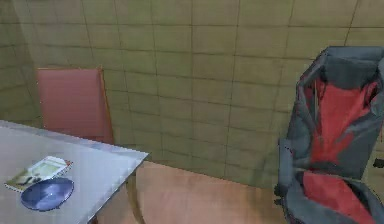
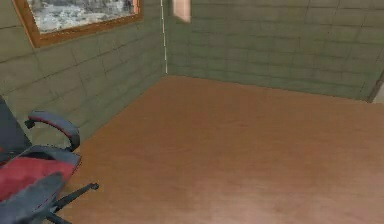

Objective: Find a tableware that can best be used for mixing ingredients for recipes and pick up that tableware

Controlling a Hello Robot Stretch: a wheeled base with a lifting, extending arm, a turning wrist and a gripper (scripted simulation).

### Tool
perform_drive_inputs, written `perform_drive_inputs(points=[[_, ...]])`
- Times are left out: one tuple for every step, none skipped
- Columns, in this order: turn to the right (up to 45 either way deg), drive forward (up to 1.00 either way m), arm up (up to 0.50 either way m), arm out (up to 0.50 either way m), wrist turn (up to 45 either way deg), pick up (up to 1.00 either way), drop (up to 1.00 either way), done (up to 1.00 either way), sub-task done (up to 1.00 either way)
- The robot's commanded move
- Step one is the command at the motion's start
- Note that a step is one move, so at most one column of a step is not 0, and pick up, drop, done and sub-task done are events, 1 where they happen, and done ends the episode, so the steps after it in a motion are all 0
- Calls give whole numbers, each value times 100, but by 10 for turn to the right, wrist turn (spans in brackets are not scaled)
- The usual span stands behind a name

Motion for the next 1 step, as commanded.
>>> perform_drive_inputs(points=[[-450, 0, 0, 0, 0, 0, 0, 0, 0]])
